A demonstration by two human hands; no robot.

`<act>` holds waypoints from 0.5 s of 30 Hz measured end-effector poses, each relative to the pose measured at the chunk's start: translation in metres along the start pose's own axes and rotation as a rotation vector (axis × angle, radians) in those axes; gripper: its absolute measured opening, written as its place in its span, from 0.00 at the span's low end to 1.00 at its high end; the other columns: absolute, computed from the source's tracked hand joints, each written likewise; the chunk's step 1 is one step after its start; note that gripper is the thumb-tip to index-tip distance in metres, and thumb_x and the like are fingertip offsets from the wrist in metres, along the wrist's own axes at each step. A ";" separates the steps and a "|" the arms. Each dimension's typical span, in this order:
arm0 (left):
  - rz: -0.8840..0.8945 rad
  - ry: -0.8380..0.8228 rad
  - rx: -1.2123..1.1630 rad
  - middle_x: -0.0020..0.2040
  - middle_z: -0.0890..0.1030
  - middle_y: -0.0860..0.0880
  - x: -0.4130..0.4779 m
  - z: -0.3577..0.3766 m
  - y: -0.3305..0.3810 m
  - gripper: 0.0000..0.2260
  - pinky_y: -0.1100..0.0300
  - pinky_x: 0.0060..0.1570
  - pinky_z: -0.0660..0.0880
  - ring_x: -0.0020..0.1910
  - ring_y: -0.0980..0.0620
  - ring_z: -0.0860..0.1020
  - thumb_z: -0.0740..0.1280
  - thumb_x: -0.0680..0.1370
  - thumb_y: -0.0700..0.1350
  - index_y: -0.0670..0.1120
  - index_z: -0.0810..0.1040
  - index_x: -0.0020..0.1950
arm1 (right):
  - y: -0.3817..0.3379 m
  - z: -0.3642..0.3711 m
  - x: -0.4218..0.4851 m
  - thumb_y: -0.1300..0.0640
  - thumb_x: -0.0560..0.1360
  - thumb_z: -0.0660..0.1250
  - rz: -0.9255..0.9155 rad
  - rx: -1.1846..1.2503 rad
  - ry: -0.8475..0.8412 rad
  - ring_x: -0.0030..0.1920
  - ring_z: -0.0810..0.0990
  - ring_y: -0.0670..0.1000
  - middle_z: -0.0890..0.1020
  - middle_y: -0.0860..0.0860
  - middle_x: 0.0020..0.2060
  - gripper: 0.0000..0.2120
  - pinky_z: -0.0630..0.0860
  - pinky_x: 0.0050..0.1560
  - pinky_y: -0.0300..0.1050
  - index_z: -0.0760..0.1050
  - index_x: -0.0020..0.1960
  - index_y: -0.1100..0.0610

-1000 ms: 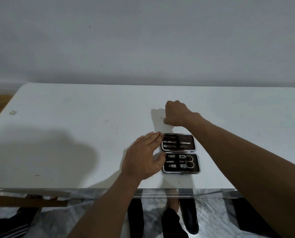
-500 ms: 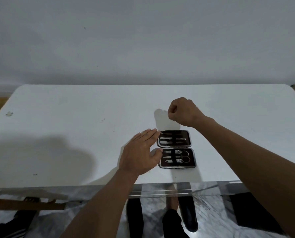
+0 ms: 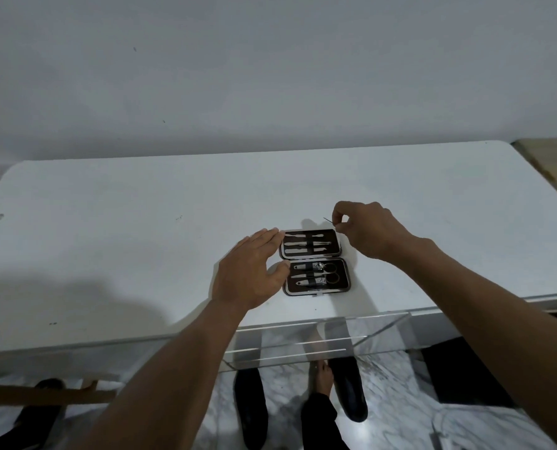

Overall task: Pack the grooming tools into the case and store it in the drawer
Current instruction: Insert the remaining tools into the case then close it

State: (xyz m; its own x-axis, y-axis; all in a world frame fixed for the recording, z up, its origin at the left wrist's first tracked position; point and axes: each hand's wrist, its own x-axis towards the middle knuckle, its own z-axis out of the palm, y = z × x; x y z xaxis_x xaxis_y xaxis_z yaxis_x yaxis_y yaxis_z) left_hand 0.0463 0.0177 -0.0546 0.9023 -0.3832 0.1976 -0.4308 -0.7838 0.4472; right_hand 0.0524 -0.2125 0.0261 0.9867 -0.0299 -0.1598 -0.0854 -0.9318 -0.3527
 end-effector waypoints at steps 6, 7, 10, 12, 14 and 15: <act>-0.013 -0.003 0.013 0.73 0.67 0.58 0.000 0.000 0.000 0.25 0.66 0.70 0.50 0.73 0.61 0.60 0.62 0.77 0.56 0.55 0.65 0.74 | 0.008 0.008 -0.002 0.68 0.74 0.61 -0.115 -0.207 -0.043 0.49 0.78 0.58 0.82 0.56 0.49 0.11 0.68 0.43 0.45 0.77 0.51 0.59; -0.015 -0.005 0.016 0.73 0.66 0.58 0.000 0.000 0.000 0.25 0.66 0.69 0.49 0.73 0.61 0.60 0.62 0.78 0.55 0.55 0.65 0.74 | 0.007 0.009 -0.001 0.69 0.73 0.60 -0.135 -0.239 -0.035 0.49 0.78 0.58 0.81 0.57 0.49 0.11 0.69 0.43 0.45 0.77 0.50 0.60; -0.018 -0.003 0.022 0.73 0.66 0.58 0.000 -0.001 0.001 0.25 0.66 0.69 0.49 0.73 0.61 0.60 0.63 0.78 0.55 0.55 0.65 0.74 | 0.006 0.011 0.000 0.69 0.72 0.60 -0.171 -0.321 -0.003 0.45 0.78 0.60 0.80 0.57 0.47 0.10 0.73 0.42 0.49 0.77 0.48 0.60; -0.020 -0.005 0.018 0.73 0.67 0.57 0.000 -0.001 0.001 0.25 0.66 0.69 0.50 0.73 0.61 0.61 0.61 0.77 0.56 0.55 0.65 0.74 | 0.005 0.010 0.001 0.68 0.72 0.60 -0.165 -0.367 0.006 0.44 0.78 0.60 0.79 0.56 0.47 0.09 0.72 0.39 0.48 0.77 0.47 0.59; -0.012 -0.007 0.023 0.73 0.67 0.57 0.000 -0.002 0.002 0.26 0.66 0.70 0.50 0.73 0.61 0.61 0.60 0.77 0.57 0.55 0.65 0.74 | 0.006 0.009 0.002 0.68 0.72 0.60 -0.163 -0.380 -0.002 0.43 0.78 0.60 0.79 0.56 0.46 0.09 0.72 0.38 0.48 0.77 0.47 0.59; -0.012 -0.008 0.022 0.73 0.67 0.57 0.001 -0.002 0.002 0.25 0.66 0.70 0.50 0.73 0.61 0.60 0.60 0.77 0.57 0.55 0.65 0.74 | 0.006 0.009 0.004 0.68 0.71 0.60 -0.168 -0.375 -0.005 0.43 0.78 0.60 0.79 0.56 0.45 0.09 0.73 0.38 0.48 0.77 0.46 0.59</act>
State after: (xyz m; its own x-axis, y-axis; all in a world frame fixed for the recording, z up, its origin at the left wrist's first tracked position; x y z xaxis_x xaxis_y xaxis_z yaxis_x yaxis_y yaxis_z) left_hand 0.0460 0.0170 -0.0520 0.9073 -0.3774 0.1855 -0.4203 -0.7989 0.4302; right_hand 0.0542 -0.2147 0.0148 0.9819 0.1350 -0.1332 0.1343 -0.9908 -0.0139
